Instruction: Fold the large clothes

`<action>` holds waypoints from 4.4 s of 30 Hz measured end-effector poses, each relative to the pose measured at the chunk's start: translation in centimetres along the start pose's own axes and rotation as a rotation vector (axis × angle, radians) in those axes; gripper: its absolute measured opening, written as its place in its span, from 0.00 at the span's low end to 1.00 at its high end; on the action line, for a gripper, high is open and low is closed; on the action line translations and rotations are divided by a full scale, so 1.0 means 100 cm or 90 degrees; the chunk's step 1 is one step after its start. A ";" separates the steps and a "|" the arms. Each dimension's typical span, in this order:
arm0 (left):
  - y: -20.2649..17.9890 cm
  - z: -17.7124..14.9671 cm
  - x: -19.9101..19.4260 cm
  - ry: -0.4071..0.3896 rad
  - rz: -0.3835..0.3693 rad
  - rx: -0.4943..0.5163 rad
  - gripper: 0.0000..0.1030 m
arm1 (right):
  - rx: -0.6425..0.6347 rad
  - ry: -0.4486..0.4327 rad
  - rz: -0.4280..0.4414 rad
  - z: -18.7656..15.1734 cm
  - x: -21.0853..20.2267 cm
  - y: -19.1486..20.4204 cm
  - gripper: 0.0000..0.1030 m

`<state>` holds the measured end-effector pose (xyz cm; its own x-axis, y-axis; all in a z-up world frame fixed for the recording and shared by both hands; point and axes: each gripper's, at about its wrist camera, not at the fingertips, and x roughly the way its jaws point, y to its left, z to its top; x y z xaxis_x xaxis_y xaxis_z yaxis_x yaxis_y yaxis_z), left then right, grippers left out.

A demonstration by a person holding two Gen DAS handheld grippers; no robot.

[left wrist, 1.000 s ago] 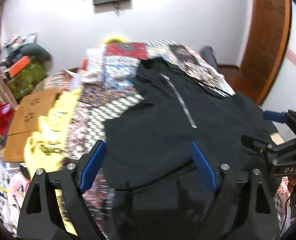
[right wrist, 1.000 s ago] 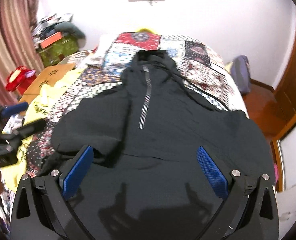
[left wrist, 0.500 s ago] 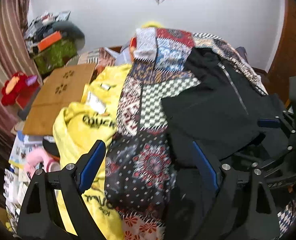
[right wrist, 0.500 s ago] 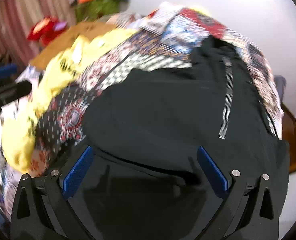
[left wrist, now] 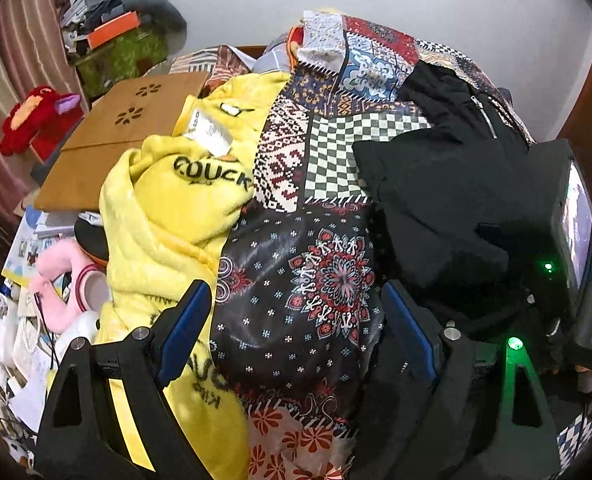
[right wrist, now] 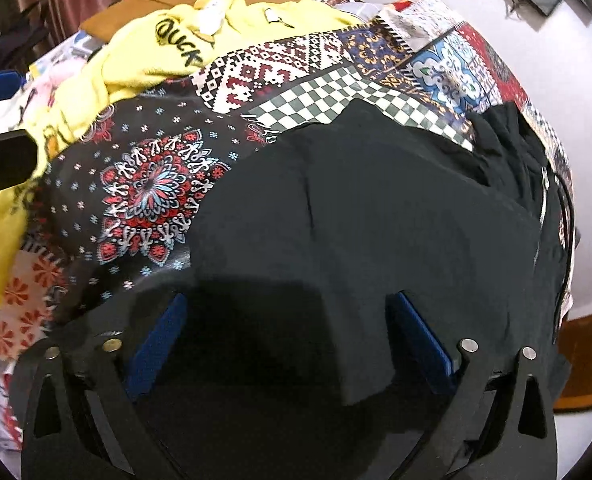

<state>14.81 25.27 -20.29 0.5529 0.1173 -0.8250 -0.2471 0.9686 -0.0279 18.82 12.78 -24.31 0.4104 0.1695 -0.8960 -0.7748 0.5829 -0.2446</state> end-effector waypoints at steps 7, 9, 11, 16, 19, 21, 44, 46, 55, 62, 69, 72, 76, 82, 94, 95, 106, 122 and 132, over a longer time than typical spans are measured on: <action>-0.004 0.000 0.001 0.003 -0.002 -0.003 0.84 | 0.001 -0.033 0.041 0.001 -0.012 -0.004 0.29; -0.007 0.002 -0.001 0.000 -0.002 0.000 0.84 | 0.016 -0.052 0.053 0.000 -0.021 -0.007 0.26; -0.010 0.003 -0.003 -0.002 -0.001 0.005 0.84 | 0.030 -0.069 0.068 0.000 -0.029 -0.012 0.24; -0.026 0.011 -0.012 -0.015 0.003 0.025 0.84 | 0.070 -0.124 0.100 -0.005 -0.059 -0.034 0.22; -0.036 0.016 -0.017 -0.025 0.002 0.035 0.84 | 0.100 -0.156 0.111 -0.008 -0.076 -0.052 0.22; -0.044 0.019 -0.021 -0.031 0.001 0.045 0.84 | 0.120 -0.180 0.110 -0.010 -0.089 -0.065 0.21; -0.222 0.052 0.040 0.043 -0.111 0.177 0.84 | 0.448 -0.245 0.068 -0.148 -0.132 -0.255 0.17; -0.236 0.050 0.055 0.067 -0.114 0.183 0.84 | 0.458 -0.217 0.080 -0.164 -0.115 -0.258 0.17; -0.271 0.023 0.093 0.117 -0.106 0.221 0.85 | 0.513 -0.093 0.132 -0.219 -0.054 -0.263 0.20; -0.271 0.021 0.090 0.103 -0.098 0.221 0.85 | 0.515 -0.049 0.095 -0.242 -0.050 -0.267 0.23; -0.274 0.031 0.074 0.078 -0.096 0.222 0.85 | 0.483 -0.045 -0.022 -0.259 -0.081 -0.270 0.32; -0.277 0.040 0.055 0.043 -0.100 0.221 0.85 | 0.501 -0.075 -0.054 -0.271 -0.102 -0.278 0.60; -0.285 0.053 0.036 0.003 -0.114 0.215 0.85 | 0.560 -0.108 -0.085 -0.294 -0.124 -0.296 0.70; -0.299 0.063 0.021 -0.040 -0.128 0.222 0.85 | 0.703 -0.091 -0.061 -0.345 -0.124 -0.329 0.71; -0.320 0.050 0.040 -0.016 -0.156 0.234 0.85 | 0.987 -0.050 0.047 -0.434 -0.069 -0.368 0.71; -0.320 0.050 0.042 -0.014 -0.157 0.233 0.85 | 1.000 -0.050 0.047 -0.436 -0.064 -0.370 0.71; -0.314 0.053 0.051 -0.006 -0.150 0.211 0.85 | 0.991 -0.045 -0.081 -0.420 -0.054 -0.390 0.56; -0.288 0.060 0.009 -0.073 -0.132 0.206 0.85 | 0.843 -0.184 -0.150 -0.344 -0.138 -0.392 0.06; -0.262 0.057 -0.011 -0.097 -0.123 0.197 0.85 | 0.581 -0.287 -0.056 -0.205 -0.176 -0.318 0.05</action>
<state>25.25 0.99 -15.44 0.6834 -0.0644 -0.7272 0.1109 0.9937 0.0162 26.36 -24.99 -8.40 0.7373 0.2701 -0.6193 -0.1484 0.9590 0.2416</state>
